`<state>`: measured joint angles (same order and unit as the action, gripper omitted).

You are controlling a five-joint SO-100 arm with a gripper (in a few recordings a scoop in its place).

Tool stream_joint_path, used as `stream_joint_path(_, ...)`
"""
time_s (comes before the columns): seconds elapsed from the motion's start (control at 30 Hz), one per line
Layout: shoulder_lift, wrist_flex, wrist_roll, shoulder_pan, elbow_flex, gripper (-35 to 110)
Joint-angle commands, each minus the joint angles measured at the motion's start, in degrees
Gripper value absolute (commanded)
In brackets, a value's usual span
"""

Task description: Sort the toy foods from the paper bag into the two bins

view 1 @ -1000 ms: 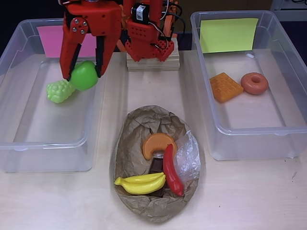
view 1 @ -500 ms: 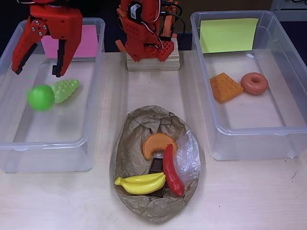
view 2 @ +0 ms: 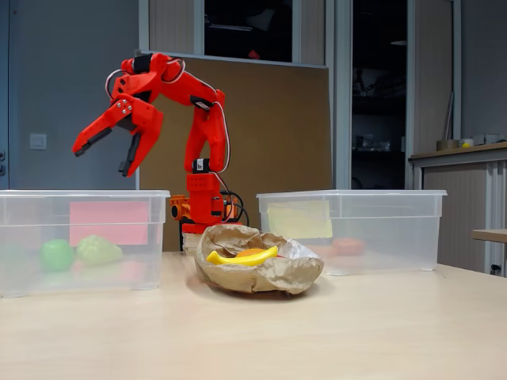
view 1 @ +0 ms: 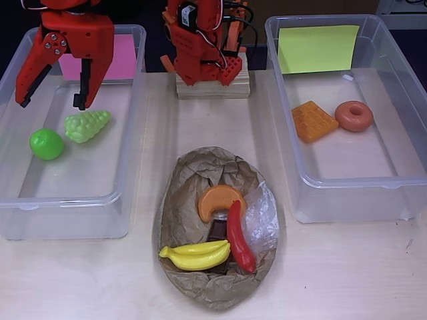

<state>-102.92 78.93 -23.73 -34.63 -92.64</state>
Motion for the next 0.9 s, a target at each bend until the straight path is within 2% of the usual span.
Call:
stream_joint_path(0.0,-2.2,2.5,-1.8,5.6,5.3,28)
stream_joint_path(0.2,-0.9,2.9,-4.7,18.4,10.1,27)
stream_joint_path(0.43,2.4,2.3,-13.5,31.3,8.7,21)
stream_joint_path(0.87,15.6,-4.0,-30.3,41.1,3.3,21)
